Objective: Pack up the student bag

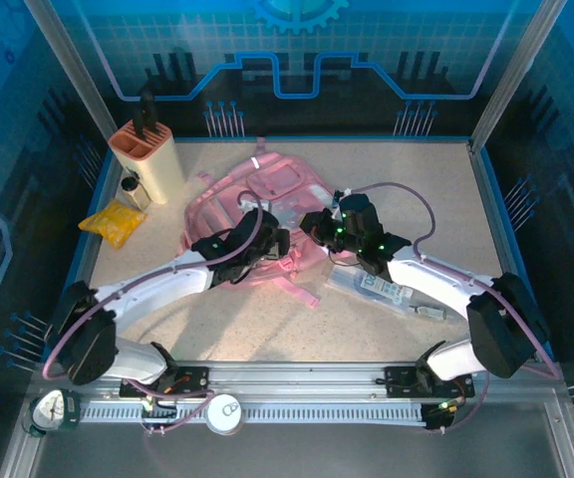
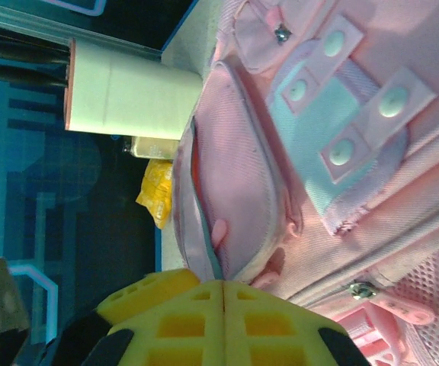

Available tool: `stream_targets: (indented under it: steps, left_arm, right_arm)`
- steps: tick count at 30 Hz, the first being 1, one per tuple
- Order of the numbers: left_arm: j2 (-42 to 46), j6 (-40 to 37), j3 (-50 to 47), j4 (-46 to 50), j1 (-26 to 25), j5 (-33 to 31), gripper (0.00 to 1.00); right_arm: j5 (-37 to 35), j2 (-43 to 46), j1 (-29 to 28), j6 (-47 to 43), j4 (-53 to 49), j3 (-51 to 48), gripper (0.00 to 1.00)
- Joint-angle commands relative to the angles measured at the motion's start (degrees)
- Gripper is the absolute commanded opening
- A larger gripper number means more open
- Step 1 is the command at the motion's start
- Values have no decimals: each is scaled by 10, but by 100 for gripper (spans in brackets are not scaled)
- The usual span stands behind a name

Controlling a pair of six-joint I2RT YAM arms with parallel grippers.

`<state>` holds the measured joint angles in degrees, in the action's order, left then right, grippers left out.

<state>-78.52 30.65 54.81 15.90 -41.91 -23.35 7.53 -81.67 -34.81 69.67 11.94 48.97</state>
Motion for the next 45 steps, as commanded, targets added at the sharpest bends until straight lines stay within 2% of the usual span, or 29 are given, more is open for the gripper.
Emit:
stream_targets:
  steps: [1,3,5,11,14,16,19,21,22,25,29,34,42,44,45]
  left_arm:
    - [32,66,-18,51,-10,29,69]
    - [36,111,-25,68,-28,30,68]
    - [34,122,-34,44,-53,33,67]
    - [-30,186,9,78,-74,23,65]
    - [-50,189,12,60,-74,33,65]
    - [-64,190,19,63,-74,32,65]
    - [-79,199,32,75,-74,27,65]
    - [-88,202,32,65,-75,31,66]
    - [-94,206,36,70,-74,29,66]
    - [-116,221,68,106,-75,32,67]
    - [-130,253,93,141,-82,26,67]
    - [-158,284,134,201,-89,-16,72]
    - [-187,346,179,264,-101,-124,78]
    - [-203,387,190,295,-100,-163,89]
    - [-207,400,190,298,-99,-171,91]
  right_arm:
    - [-10,-9,0,3,4,7,0]
    - [-9,-11,12,4,-24,0,0]
    - [9,-26,22,-4,-51,3,20]
    - [11,-76,32,-2,-51,-3,42]
    - [47,-122,54,16,-15,3,46]
    - [44,-140,57,20,3,8,48]
    - [32,-159,57,2,-47,45,49]
    - [27,-174,57,4,-24,47,48]
    - [25,-181,58,5,-26,53,44]
    - [32,-202,64,11,-22,72,26]
    - [31,-184,61,19,-12,68,2]
    - [57,-143,56,62,15,56,0]
    - [57,-106,35,86,26,52,0]
    - [53,-103,29,83,27,53,0]
    - [48,-101,27,84,24,52,0]
